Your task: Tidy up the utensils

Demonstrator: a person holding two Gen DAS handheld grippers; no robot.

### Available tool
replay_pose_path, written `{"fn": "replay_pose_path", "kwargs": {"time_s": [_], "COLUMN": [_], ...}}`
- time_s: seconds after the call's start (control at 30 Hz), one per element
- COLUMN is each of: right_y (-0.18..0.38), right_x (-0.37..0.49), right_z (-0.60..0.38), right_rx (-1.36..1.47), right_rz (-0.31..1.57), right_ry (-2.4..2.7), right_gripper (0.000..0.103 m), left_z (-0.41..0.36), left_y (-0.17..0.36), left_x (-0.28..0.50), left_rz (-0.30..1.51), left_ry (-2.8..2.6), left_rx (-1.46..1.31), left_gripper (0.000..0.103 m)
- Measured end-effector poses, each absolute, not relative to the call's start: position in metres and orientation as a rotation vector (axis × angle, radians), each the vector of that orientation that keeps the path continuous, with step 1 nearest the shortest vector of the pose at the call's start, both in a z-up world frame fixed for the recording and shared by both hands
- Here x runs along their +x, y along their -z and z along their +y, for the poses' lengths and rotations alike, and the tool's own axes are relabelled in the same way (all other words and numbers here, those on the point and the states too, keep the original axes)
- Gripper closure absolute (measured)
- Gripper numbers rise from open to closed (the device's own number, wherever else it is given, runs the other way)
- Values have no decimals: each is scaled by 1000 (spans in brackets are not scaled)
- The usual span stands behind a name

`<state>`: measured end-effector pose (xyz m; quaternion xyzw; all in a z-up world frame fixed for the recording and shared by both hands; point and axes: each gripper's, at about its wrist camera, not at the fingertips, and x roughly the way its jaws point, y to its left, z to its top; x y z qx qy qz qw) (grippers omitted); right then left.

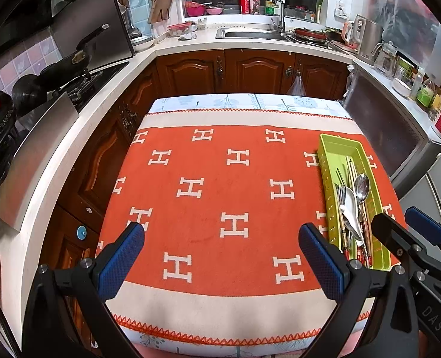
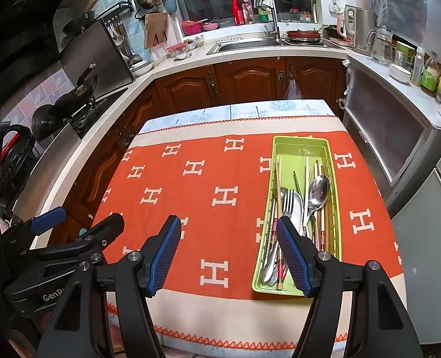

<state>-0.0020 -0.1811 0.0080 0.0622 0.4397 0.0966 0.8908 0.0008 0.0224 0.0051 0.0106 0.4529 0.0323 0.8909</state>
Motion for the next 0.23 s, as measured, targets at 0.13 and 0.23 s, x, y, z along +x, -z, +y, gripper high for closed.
{"fn": "replay_pose_path", "kwargs": {"time_s": [0.13,0.23], "right_y": [-8,-9], "right_x": [-2,-2], "right_z": [-181,-181], "right_rx": [128,128], "right_rz": [915,916], "right_ry": [-202,-203], "right_gripper": [35,35], "left_z": [24,25], "left_y": [-4,-2], "left_x": [0,-1], "left_rz": [941,945], "left_ry": [-68,-67], "left_rx": [21,18], "left_gripper": [1,1]}}
